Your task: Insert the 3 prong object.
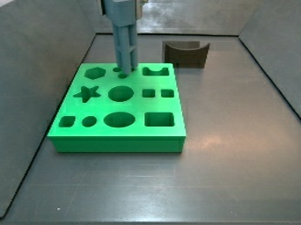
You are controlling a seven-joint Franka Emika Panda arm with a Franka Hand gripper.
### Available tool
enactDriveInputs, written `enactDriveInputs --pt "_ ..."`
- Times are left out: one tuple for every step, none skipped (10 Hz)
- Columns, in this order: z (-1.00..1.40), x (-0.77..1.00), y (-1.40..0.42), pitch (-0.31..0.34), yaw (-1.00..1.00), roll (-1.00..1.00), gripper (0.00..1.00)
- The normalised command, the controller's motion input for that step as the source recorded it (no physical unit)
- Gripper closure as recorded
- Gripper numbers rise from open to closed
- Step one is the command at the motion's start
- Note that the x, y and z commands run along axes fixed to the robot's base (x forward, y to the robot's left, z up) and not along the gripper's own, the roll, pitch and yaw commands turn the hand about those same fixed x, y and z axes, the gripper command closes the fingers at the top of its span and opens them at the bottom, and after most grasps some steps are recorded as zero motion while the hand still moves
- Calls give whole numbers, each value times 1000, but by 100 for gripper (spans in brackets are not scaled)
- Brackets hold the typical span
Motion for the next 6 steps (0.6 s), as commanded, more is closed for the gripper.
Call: enactDriveInputs --pt "-200 -46 -120 0 237 -264 100" --pt "-234 0 -14 0 191 -139 100" --pt "-457 0 0 -56 131 -20 100" --pt "-560 3 0 -44 -3 134 100" --pt "-371 0 160 0 -314 206 100" --pt "-257 -100 186 0 -503 121 100"
